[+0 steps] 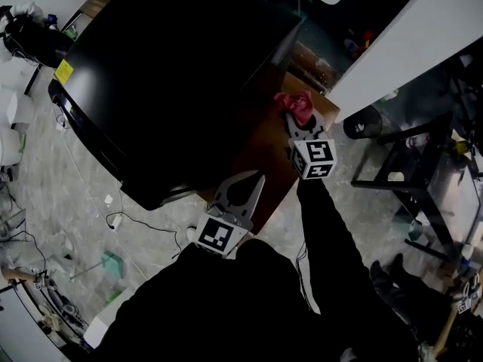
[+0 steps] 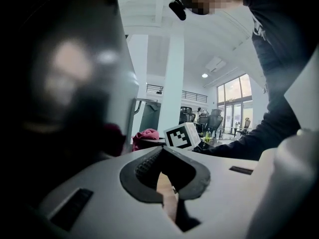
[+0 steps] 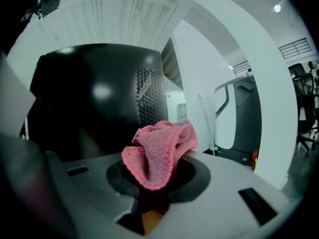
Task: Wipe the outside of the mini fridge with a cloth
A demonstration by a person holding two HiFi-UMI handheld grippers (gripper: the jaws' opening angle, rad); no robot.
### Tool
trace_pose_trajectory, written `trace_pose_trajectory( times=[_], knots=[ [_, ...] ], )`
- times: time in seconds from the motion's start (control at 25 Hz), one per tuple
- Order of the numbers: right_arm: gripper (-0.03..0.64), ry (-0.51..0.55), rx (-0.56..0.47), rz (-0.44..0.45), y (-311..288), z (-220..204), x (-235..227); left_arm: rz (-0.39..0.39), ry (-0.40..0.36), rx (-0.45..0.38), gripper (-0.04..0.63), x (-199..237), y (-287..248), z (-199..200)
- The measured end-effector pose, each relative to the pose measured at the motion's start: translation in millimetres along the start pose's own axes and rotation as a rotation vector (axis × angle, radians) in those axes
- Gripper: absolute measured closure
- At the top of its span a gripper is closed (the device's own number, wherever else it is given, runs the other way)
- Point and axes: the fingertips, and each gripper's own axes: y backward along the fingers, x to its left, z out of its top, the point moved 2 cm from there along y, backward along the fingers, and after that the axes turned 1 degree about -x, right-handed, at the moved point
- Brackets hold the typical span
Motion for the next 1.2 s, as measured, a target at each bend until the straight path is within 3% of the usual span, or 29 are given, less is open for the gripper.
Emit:
trace_pose_trajectory(
  times=[0.12, 0.32, 0.48, 0.72, 0.96, 1.2],
  knots=[
    [0.523, 0.07, -0.019, 0.074, 37, 35, 33, -0.062, 0.032, -0.005, 0.589, -8, 25, 16],
    [0.522, 0.186, -0.03, 0.215, 112, 91, 120, -0.118, 0.014, -0.058, 0.589, -17, 93, 57],
    [0.522, 0.134, -0.035, 0.296, 155, 112, 213, -0.139, 0.003, -0.085, 0.589, -6, 169, 73],
    [0.523, 0.067, -0.07, 0.419, 176, 126, 370, -0.063, -0.021, -0.114, 0.589, 42, 286, 84],
    [0.523, 0.016, -0.076, 0.589, 164, 122, 507, 0.06, -0.033, -0.128, 0.589, 91, 400, 93],
    [0.523, -0.042, -0.061, 0.674, 140, 125, 617, 0.176, -0.022, -0.146, 0.589, 138, 510, 94]
  ],
)
